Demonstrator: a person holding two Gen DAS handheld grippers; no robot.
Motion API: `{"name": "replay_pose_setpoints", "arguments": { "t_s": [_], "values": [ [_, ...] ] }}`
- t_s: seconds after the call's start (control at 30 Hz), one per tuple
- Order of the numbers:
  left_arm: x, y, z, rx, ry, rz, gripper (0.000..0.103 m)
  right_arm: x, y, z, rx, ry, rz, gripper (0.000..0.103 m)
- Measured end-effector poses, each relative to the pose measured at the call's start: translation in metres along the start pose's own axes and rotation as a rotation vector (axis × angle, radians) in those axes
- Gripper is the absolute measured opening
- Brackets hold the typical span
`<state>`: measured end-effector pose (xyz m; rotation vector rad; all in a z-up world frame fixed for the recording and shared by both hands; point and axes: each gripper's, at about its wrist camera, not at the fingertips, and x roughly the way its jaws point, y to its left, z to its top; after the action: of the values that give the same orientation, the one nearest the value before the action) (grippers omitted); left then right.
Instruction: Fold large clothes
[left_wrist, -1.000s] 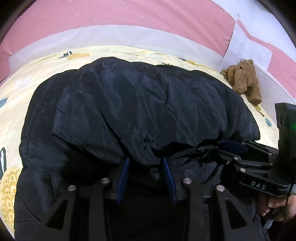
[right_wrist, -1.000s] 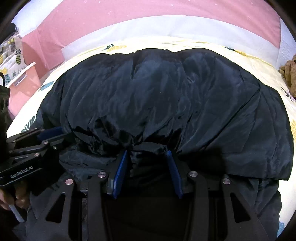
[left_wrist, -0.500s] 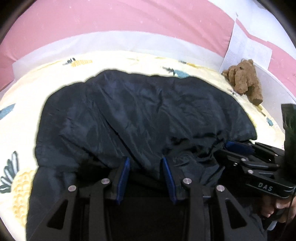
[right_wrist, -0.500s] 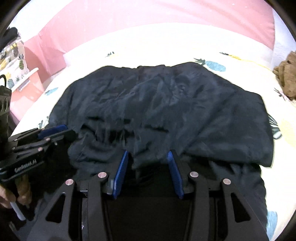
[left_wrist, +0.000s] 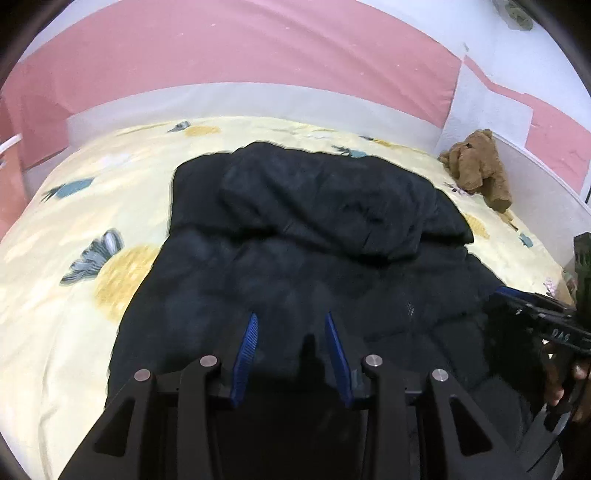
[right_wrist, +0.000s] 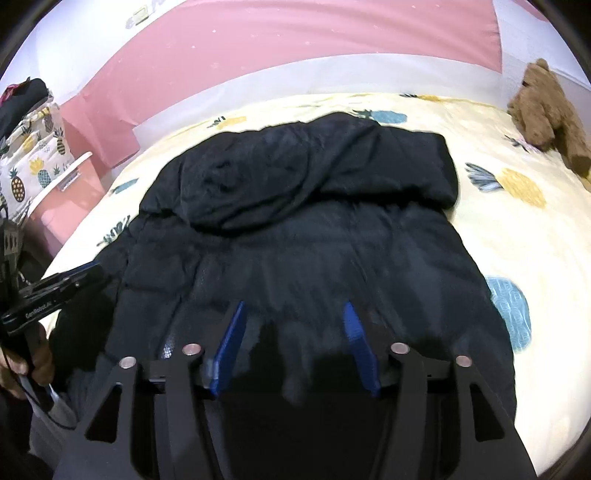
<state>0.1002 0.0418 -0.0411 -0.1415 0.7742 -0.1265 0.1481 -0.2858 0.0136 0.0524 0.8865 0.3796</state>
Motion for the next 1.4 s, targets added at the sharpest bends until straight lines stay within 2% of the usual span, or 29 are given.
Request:
{"name": "replay_pose_setpoints", "arguments": {
  "t_s": [0.13, 0.33, 0.43, 0.57, 0.7, 0.83, 0.97, 1.07, 1.17, 1.23, 1.3, 1.33, 1.4],
  "values": [
    [-0.012, 0.016, -0.020, -0.024, 0.009, 0.023, 0.038, -0.009, -0.015, -0.017, 0.018, 0.007, -0.029, 0.067],
    [-0.027, 0.044, -0.030, -0.066, -0.001, 0.073, 0.038, -0.023, -0.051, -0.028, 0.092, 0.001, -0.079, 0.067],
    [-0.034, 0.064, -0.036, -0.103, -0.007, 0.102, 0.045, -0.031, -0.077, -0.031, 0.155, -0.013, -0.106, 0.068],
    [-0.036, 0.088, -0.048, -0.146, 0.011, 0.147, 0.046, -0.034, -0.104, -0.040, 0.241, 0.003, -0.120, 0.068],
    [-0.037, 0.100, -0.067, -0.195, 0.039, 0.124, 0.050, -0.035, -0.107, -0.049, 0.265, 0.033, -0.097, 0.068],
    [-0.042, 0.098, -0.082, -0.220, 0.042, 0.083, 0.050, -0.042, -0.103, -0.056, 0.258, 0.041, -0.098, 0.069],
    [-0.046, 0.089, -0.091, -0.214, 0.049, 0.038, 0.052, -0.053, -0.114, -0.070, 0.316, 0.042, -0.093, 0.070],
    [-0.048, 0.084, -0.099, -0.206, 0.052, 0.019, 0.059, -0.051, -0.126, -0.085, 0.394, 0.079, -0.033, 0.071],
    [-0.048, 0.078, -0.104, -0.183, 0.052, 0.017, 0.062, -0.056, -0.122, -0.091, 0.387, 0.082, -0.006, 0.071],
    [-0.048, 0.075, -0.105, -0.172, 0.051, 0.020, 0.062, -0.056, -0.119, -0.093, 0.406, 0.099, 0.041, 0.070],
    [-0.046, 0.074, -0.106, -0.171, 0.057, 0.029, 0.061, -0.054, -0.117, -0.095, 0.417, 0.110, 0.066, 0.051],
    [-0.045, 0.073, -0.106, -0.167, 0.059, 0.036, 0.061, -0.053, -0.116, -0.096, 0.420, 0.114, 0.066, 0.048],
    [-0.044, 0.070, -0.105, -0.155, 0.060, 0.040, 0.047, -0.055, -0.116, -0.097, 0.435, 0.111, 0.088, 0.027]
  ]
}}
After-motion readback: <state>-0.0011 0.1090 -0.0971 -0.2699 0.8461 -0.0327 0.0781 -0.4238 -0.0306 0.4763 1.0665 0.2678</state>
